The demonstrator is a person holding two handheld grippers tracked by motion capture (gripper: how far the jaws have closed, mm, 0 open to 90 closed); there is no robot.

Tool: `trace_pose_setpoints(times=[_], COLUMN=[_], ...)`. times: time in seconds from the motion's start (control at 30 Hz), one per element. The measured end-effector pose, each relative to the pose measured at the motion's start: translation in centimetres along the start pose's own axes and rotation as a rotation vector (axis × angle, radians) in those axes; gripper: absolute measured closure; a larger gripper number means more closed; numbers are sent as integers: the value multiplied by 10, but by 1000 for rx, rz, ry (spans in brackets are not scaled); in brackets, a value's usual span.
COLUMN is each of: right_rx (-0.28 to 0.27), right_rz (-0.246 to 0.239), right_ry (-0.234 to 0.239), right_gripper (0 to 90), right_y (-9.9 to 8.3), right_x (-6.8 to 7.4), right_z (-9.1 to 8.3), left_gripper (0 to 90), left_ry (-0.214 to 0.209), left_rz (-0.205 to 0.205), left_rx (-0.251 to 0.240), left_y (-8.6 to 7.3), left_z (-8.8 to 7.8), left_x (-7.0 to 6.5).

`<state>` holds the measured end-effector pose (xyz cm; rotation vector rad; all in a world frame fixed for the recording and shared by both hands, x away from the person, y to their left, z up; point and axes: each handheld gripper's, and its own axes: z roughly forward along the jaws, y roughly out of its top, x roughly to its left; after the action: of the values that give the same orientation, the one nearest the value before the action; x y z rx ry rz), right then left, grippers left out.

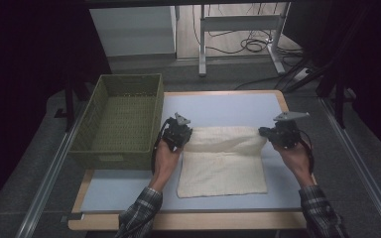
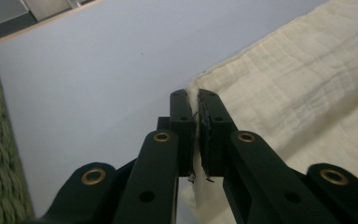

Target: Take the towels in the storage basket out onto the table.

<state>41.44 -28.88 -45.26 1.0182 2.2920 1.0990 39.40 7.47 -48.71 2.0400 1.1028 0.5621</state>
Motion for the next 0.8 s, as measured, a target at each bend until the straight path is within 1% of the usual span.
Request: trace_pose_setpoints(times=[0.03, 0.07, 0.2, 0.23, 0.3, 0.37, 0.4, 0.43, 0.47, 0.5, 0.6, 0.63, 0.7, 0.8], right_rx=[4, 2, 3, 4, 16, 37, 49, 68, 78, 81, 72, 67, 62, 59], right_rz=[-12, -22, -24, -24, -21, -6, -2, 0, 0, 3, 14, 16, 21, 23], right_ry=[5, 10, 42, 53, 74, 93, 101, 102, 102, 102, 80, 71, 60, 53], right_gripper=[851, 850, 848, 847, 844, 826, 802, 770, 742, 718, 689, 687, 685, 686], right_y=[-5, -11, -32, -37, -49, -62, -66, -72, -75, -76, -72, -70, -63, -54], right_x=[5, 10, 25, 29, 36, 41, 43, 45, 45, 45, 42, 40, 37, 34], right_z=[-4, -8, -17, -18, -19, -18, -17, -17, -18, -20, -35, -40, -47, -48], left_gripper=[852, 852, 848, 847, 841, 820, 794, 752, 720, 689, 609, 592, 583, 587], left_ry=[-9, -15, -50, -62, -86, -111, -135, -149, -150, -141, -149, -143, -143, -145], left_rz=[13, 17, 48, 50, 44, 40, 35, 29, 29, 29, 19, 18, 25, 18], left_rx=[-1, -4, 0, 4, 13, 37, 59, 66, 71, 75, 67, 67, 67, 71], left_y=[-6, -11, -32, -37, -48, -57, -62, -66, -68, -70, -70, -68, -66, -64], left_z=[-4, -8, -22, -26, -30, -31, -30, -29, -29, -29, -33, -34, -35, -35], left_x=[-3, -5, -16, -17, -21, -23, -24, -24, -24, -24, -22, -22, -21, -19])
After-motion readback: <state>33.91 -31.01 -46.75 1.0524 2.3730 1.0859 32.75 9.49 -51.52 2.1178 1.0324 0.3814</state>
